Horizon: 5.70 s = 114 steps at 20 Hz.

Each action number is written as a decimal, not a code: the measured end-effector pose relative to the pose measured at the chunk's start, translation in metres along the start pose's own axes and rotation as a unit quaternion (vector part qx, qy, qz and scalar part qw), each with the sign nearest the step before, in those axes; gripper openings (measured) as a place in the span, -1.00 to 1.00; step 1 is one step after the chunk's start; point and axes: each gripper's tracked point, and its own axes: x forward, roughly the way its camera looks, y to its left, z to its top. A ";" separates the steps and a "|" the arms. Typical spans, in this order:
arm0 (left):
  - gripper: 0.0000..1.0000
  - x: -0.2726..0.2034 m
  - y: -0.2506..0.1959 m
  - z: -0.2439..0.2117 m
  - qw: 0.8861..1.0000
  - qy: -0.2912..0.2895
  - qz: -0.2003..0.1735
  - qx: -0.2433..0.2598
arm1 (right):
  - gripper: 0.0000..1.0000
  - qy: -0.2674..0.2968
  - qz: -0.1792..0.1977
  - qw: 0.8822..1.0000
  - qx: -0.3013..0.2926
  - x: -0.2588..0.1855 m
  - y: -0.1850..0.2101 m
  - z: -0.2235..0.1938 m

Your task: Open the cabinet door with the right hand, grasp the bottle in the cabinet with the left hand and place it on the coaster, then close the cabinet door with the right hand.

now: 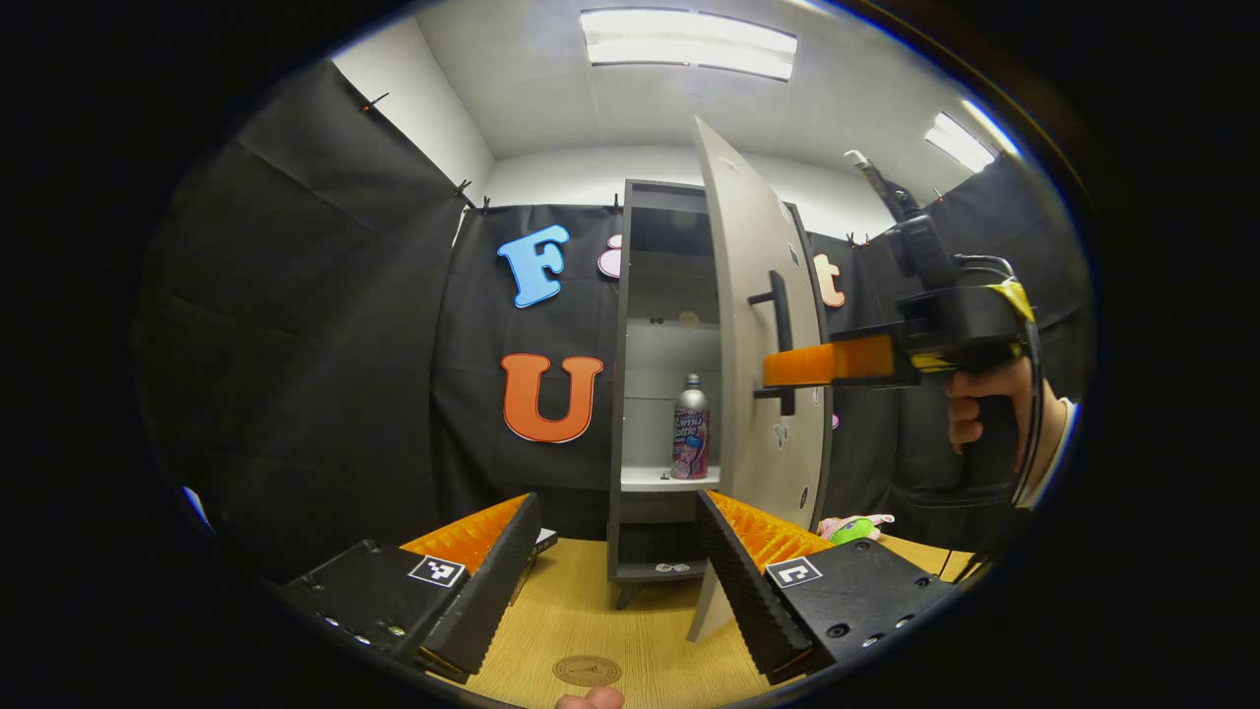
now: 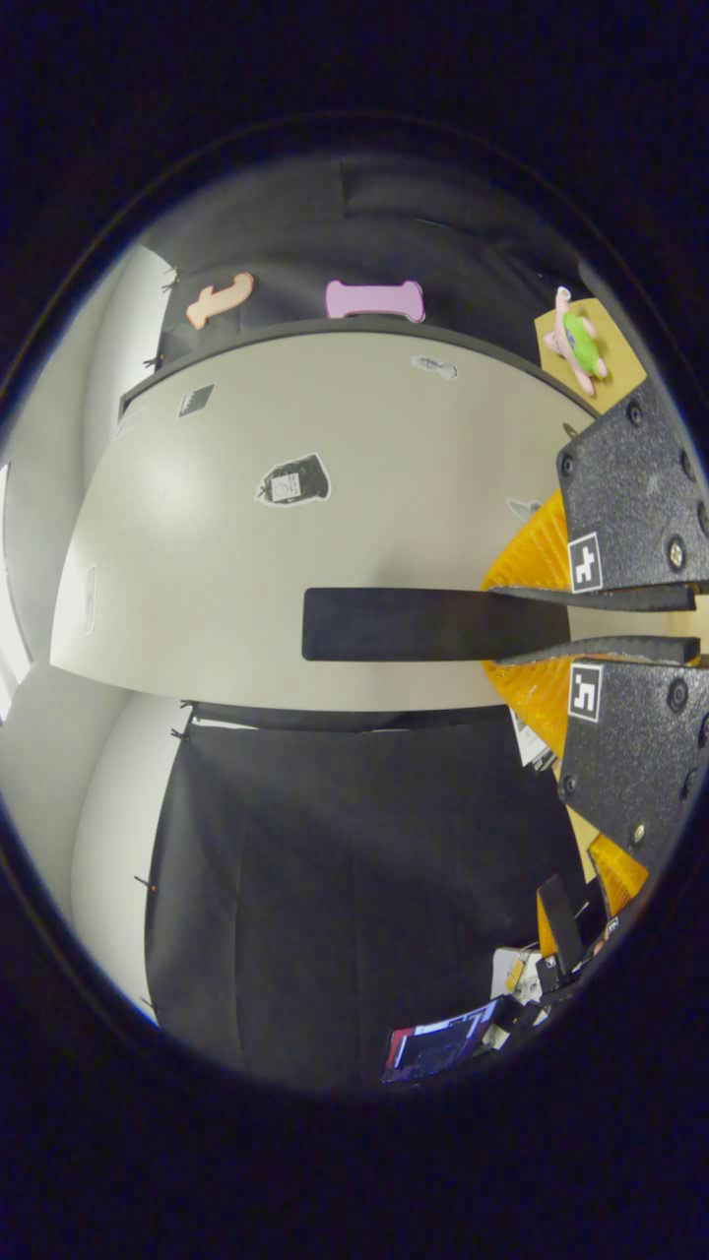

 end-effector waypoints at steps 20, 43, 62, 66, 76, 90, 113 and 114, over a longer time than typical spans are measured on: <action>0.90 -0.005 -0.089 -0.016 0.997 0.028 -0.078 -0.005 | -0.80 -0.007 -0.141 0.990 0.005 -0.050 -0.065 0.001; 0.90 -0.011 -0.111 -0.019 0.996 0.035 -0.078 -0.001 | -0.93 -0.024 -0.237 0.971 0.019 -0.072 -0.113 0.005; 0.92 0.036 -0.121 -0.020 0.997 0.032 -0.074 0.013 | 0.65 -0.028 -0.289 0.957 0.017 -0.095 -0.152 -0.017; 0.92 0.068 -0.123 -0.014 0.997 0.031 -0.077 0.004 | 0.75 -0.051 -0.277 0.959 0.036 -0.093 -0.152 -0.011; 0.90 0.186 -0.130 -0.021 0.997 0.019 -0.072 0.022 | 0.75 -0.067 -0.258 0.963 0.045 -0.096 -0.153 -0.010; 0.92 0.345 -0.110 -0.038 0.999 0.045 -0.010 -0.006 | 0.73 -0.032 -0.272 0.961 0.044 -0.106 -0.167 -0.021; 0.54 0.397 -0.118 -0.056 0.998 0.049 -0.028 0.007 | 0.74 -0.028 -0.301 0.951 0.071 -0.125 -0.188 -0.016; 0.51 0.395 -0.115 -0.053 0.999 0.045 -0.027 0.012 | 0.74 -0.029 -0.299 0.951 0.074 -0.125 -0.186 -0.017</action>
